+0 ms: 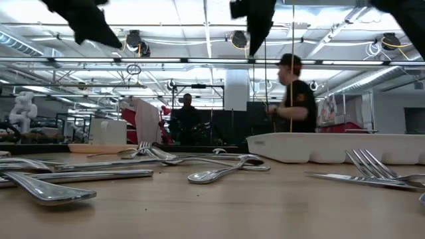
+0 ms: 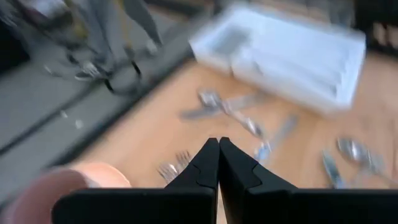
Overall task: Sort silverware
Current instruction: Put the silver spoon into the white silverware tray
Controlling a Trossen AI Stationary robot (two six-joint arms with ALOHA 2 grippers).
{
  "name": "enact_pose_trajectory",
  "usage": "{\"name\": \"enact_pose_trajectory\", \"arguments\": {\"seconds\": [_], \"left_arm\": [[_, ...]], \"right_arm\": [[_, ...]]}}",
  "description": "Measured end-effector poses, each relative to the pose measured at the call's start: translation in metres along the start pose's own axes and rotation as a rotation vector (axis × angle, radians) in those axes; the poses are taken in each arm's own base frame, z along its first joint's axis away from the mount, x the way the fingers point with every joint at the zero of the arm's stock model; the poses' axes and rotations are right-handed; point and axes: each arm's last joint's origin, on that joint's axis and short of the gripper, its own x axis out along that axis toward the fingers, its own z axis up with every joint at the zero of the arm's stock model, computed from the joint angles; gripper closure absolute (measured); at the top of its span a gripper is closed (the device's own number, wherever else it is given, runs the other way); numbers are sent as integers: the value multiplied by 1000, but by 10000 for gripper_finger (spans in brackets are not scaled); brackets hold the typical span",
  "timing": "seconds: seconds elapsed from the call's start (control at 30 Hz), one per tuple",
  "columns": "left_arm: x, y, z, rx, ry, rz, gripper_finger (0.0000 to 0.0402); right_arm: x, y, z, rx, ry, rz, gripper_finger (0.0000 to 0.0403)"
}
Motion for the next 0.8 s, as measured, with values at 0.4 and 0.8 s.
{"name": "enact_pose_trajectory", "arguments": {"seconds": [0.4,0.8], "left_arm": [[108,-15,-8,-2,321,10,363],[170,-8,-22,-88,340,218,280]], "right_arm": [[-116,32,-56,115,-299,7,236],[-186,43,-121,212,-508,-105,214]]}}
